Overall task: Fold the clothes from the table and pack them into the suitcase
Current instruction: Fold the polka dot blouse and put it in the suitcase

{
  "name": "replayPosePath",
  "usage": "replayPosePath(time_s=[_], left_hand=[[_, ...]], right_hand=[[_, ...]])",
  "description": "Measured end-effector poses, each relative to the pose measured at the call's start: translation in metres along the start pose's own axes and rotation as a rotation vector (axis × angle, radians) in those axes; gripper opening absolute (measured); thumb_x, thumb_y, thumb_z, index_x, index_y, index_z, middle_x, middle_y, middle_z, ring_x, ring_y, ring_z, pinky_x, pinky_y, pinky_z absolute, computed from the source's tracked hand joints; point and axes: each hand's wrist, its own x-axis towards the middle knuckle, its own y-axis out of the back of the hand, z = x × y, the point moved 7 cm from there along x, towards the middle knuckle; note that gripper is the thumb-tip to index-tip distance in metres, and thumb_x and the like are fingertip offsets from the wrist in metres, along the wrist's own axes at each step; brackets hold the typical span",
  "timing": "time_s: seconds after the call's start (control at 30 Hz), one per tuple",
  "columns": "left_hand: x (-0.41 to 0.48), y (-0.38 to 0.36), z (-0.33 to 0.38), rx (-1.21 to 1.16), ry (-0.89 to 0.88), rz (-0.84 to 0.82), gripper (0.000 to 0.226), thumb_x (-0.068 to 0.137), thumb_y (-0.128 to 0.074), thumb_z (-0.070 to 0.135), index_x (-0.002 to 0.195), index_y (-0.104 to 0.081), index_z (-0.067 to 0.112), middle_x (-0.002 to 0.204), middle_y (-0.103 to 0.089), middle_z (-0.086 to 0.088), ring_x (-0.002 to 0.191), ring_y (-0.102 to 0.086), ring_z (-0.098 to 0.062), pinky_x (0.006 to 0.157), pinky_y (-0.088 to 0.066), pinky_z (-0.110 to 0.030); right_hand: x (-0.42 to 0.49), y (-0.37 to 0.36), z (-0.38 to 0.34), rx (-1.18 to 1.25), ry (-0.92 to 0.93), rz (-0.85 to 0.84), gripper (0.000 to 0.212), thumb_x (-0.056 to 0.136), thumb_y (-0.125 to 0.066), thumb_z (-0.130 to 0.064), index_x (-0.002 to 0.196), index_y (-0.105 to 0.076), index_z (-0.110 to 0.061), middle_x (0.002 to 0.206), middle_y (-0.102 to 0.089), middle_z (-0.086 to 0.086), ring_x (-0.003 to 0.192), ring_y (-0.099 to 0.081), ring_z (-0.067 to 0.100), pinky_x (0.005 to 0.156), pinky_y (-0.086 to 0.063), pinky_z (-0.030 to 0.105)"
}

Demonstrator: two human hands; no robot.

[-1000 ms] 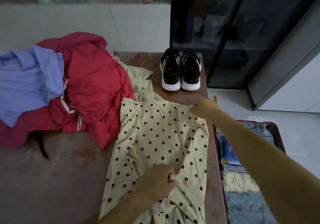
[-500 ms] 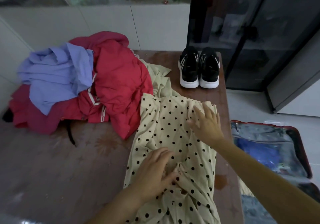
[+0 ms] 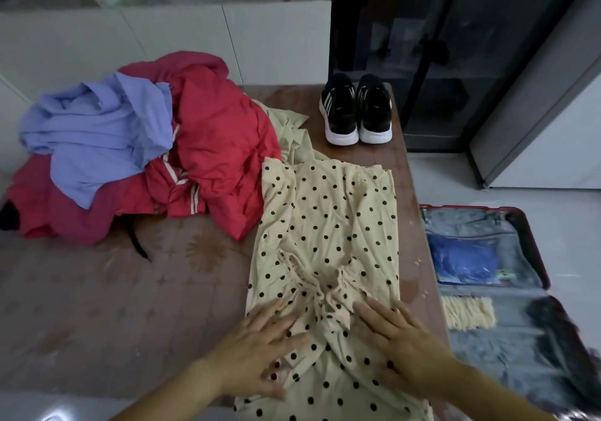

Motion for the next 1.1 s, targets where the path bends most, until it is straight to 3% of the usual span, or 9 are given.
replayPosePath(time_s=[0.1,0.27,0.5,0.63,0.77,0.9,0.97,1.03,1.1], left_hand=[[-0.002,-0.01,0.006,-0.064,-0.038,-0.125,0.102,0.073,-0.048,0.078,0.136,0.028,0.053,0.144,0.046,0.014,0.13,0.047,-0.021,0.108,0.024,-0.044],[-0.033,-0.008,0.006,0.21,-0.229,0.006,0.113,0.063,-0.043,0.086,0.152,0.001,0.031,0.161,0.002,-0.004,0.146,0.011,-0.027,0.111,0.003,-0.047],[-0.046,-0.039,0.002,0.342,-0.293,-0.082,0.109,0.062,-0.059,0.079,0.151,-0.015,0.034,0.158,-0.02,0.0,0.144,-0.012,-0.032,0.111,-0.028,-0.056],[-0.043,-0.037,0.002,0.279,-0.255,-0.101,0.073,0.082,-0.034,0.074,0.147,-0.02,0.044,0.156,-0.023,0.008,0.145,-0.01,-0.025,0.11,-0.027,-0.055],[-0.041,-0.027,-0.001,-0.192,-0.177,-0.066,0.054,0.092,-0.033,0.066,0.142,-0.02,0.053,0.155,-0.008,0.024,0.143,0.016,-0.001,0.117,0.012,-0.043],[-0.037,-0.015,-0.004,-0.414,-0.076,-0.052,0.059,0.083,-0.024,0.077,0.138,-0.025,0.055,0.151,-0.02,0.027,0.141,-0.001,0.01,0.121,-0.003,-0.037],[-0.041,-0.014,-0.003,-0.315,-0.083,-0.112,0.073,0.077,-0.036,0.079,0.14,-0.007,0.055,0.154,-0.004,0.026,0.14,0.01,0.01,0.119,0.009,-0.03],[-0.046,-0.021,0.0,-0.111,-0.127,-0.152,0.085,0.08,-0.048,0.069,0.144,0.005,0.05,0.154,0.011,0.025,0.139,0.022,0.005,0.113,0.02,-0.03],[-0.046,-0.024,0.001,0.047,-0.197,-0.02,0.071,0.088,-0.044,0.06,0.147,-0.005,0.048,0.157,0.001,0.022,0.144,0.012,-0.003,0.118,0.004,-0.04]], right_hand=[[0.0,-0.014,0.002,-0.047,-0.044,-0.123,0.068,0.089,-0.028,-0.071,0.145,-0.034,-0.033,0.151,-0.037,-0.001,0.145,-0.014,0.019,0.113,-0.007,0.043],[-0.035,0.015,-0.006,-0.003,0.002,-0.023,0.091,0.077,-0.041,-0.079,0.15,-0.025,-0.027,0.158,-0.021,-0.002,0.144,-0.021,0.019,0.108,-0.018,0.046],[-0.071,-0.033,-0.012,-0.157,0.141,-0.392,0.105,0.063,-0.044,-0.087,0.15,-0.021,-0.033,0.156,-0.025,-0.002,0.141,-0.028,0.021,0.106,-0.02,0.042],[-0.063,-0.029,-0.01,-0.03,0.13,-0.272,0.083,0.077,-0.049,-0.074,0.148,-0.025,-0.038,0.154,-0.029,-0.01,0.14,-0.03,0.015,0.109,-0.023,0.035],[-0.059,-0.021,-0.001,0.21,0.018,-0.178,0.052,0.092,-0.042,-0.06,0.141,-0.029,-0.051,0.148,-0.033,-0.024,0.136,-0.033,0.0,0.108,-0.039,0.029],[-0.047,-0.006,0.01,0.58,-0.119,-0.088,0.041,0.08,-0.037,-0.076,0.119,-0.025,-0.08,0.131,-0.037,-0.041,0.121,-0.033,-0.024,0.108,-0.031,0.014],[-0.043,-0.007,0.017,0.7,-0.168,-0.086,0.04,0.072,-0.032,-0.087,0.111,-0.034,-0.08,0.124,-0.051,-0.032,0.106,-0.048,-0.023,0.097,-0.043,0.015],[-0.041,-0.011,0.024,0.765,-0.207,-0.084,0.042,0.072,-0.037,-0.087,0.111,-0.045,-0.073,0.107,-0.071,-0.007,0.084,-0.063,-0.003,0.082,-0.052,0.026],[-0.039,-0.011,0.029,0.815,-0.225,-0.053,0.051,0.075,-0.045,-0.082,0.114,-0.06,-0.053,0.085,-0.07,0.006,0.068,-0.062,0.011,0.071,-0.052,0.033]])
